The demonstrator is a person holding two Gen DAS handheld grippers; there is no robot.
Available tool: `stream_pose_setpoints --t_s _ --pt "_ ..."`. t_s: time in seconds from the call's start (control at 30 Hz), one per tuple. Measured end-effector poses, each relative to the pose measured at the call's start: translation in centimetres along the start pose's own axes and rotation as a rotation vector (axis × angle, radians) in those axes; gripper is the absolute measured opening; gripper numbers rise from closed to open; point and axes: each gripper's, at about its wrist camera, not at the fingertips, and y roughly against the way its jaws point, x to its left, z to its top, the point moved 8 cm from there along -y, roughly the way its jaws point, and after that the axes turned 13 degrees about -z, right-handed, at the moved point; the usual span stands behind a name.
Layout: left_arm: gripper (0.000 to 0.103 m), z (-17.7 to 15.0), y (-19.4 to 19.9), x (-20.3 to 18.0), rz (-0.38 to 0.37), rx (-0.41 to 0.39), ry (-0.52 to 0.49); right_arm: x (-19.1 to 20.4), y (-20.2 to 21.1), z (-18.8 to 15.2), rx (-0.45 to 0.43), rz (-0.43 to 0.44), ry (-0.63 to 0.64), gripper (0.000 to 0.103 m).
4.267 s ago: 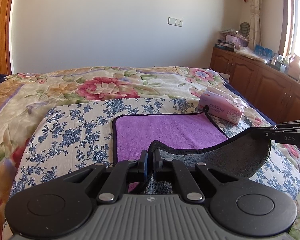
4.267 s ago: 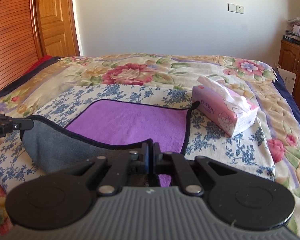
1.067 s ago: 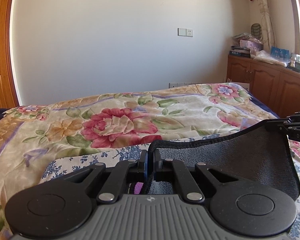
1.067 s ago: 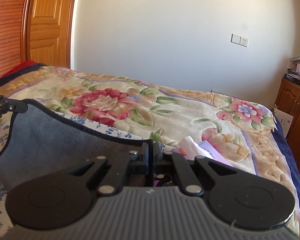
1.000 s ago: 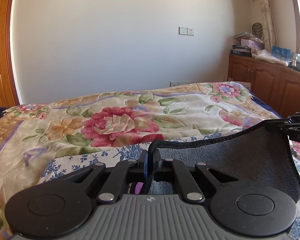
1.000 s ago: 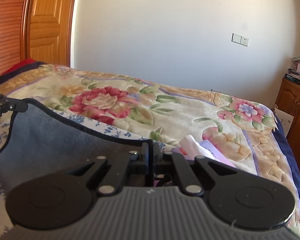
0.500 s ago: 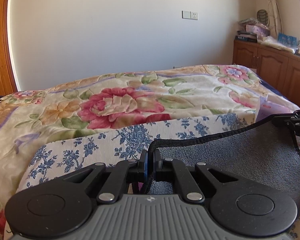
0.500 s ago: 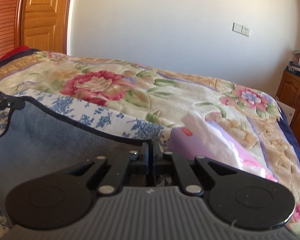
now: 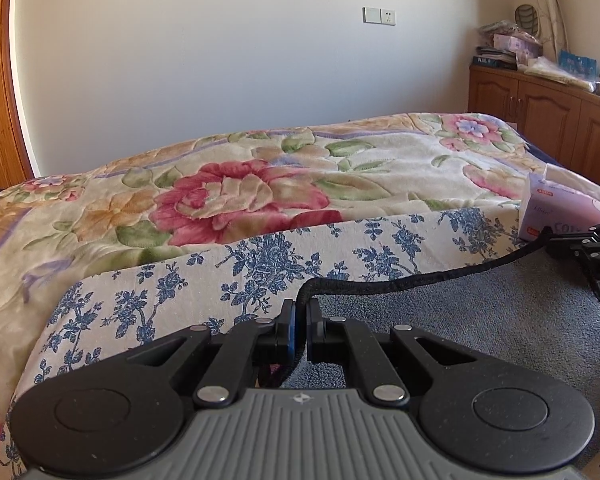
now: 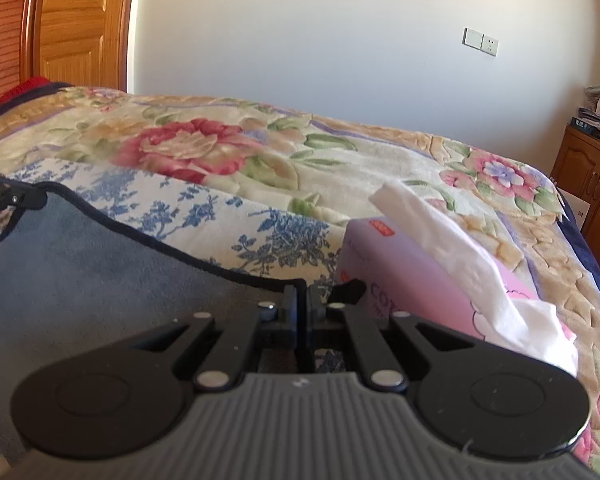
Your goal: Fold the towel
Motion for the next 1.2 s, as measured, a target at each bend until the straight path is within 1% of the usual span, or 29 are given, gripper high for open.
stream_pose_setpoints --t_s 0.13,0.23,0.3,0.33,0.4,0.47,0.57,0.6,0.63,0.67,0.73,0.83,0.9,0.93,0.97,1.13,1.2 --pt "0.006 -0.2 -0.2 0.1 0.01 0.007 -0.004 0.1 0.0 -0.1 0.008 -0.003 0.002 0.005" --pt "0.009 -0.3 -0.1 0.1 0.008 0.008 0.001 0.1 0.1 0.0 0.015 -0.008 0.001 0.006" --pt "0.01 -0.3 0.0 0.0 0.008 0.015 0.003 0.0 0.2 0.1 0.02 -0.011 0.004 0.008" --pt "0.011 -0.3 0.1 0.0 0.006 0.016 0.002 0.0 0.4 0.2 0.019 -0.015 0.004 0.013" --pt "0.019 -0.2 0.4 -0.1 0.004 0.014 0.004 -0.2 0.6 0.4 0.019 -0.02 0.002 0.014" --pt "0.034 0.0 0.8 -0.2 0.002 0.011 0.006 -0.3 0.9 0.5 0.02 -0.025 0.0 0.014" --pt "0.035 0.3 1.5 -0.5 0.001 0.009 0.0 -0.3 1.7 0.8 0.023 -0.026 -0.002 0.017" --pt "0.036 0.4 1.7 -0.5 0.001 0.009 0.001 -0.4 2.1 0.8 0.023 -0.028 -0.002 0.019" --pt "0.039 0.5 2.1 -0.6 0.001 0.009 0.004 -0.4 2.5 0.9 0.021 -0.028 -0.004 0.034" --pt "0.042 0.6 2.4 -0.7 -0.002 0.008 0.011 -0.4 3.0 1.0 0.017 -0.026 -0.01 0.045" --pt "0.045 0.7 3.2 -0.9 -0.007 0.01 0.023 -0.4 4.1 1.2 0.013 -0.019 -0.018 0.045" --pt "0.055 1.0 4.6 -1.5 -0.001 0.005 0.015 -0.5 5.5 1.4 0.013 -0.02 -0.032 0.046" --pt "0.058 1.3 5.5 -1.9 0.002 0.004 0.007 -0.6 6.3 1.6 0.014 -0.025 -0.049 0.051" --pt "0.061 1.5 6.0 -2.1 0.003 0.002 0.006 -0.8 6.7 1.7 0.013 -0.029 -0.058 0.054" --pt "0.066 1.6 6.5 -2.3 0.005 0.0 0.007 -0.9 7.1 1.7 0.012 -0.033 -0.066 0.056" --pt "0.079 2.4 8.6 -3.2 0.012 -0.012 0.009 -1.3 9.0 2.1 0.012 -0.046 -0.09 0.061" --pt "0.08 2.6 9.5 -3.6 0.015 -0.019 0.01 -1.6 9.9 2.3 0.005 -0.053 -0.102 0.068"
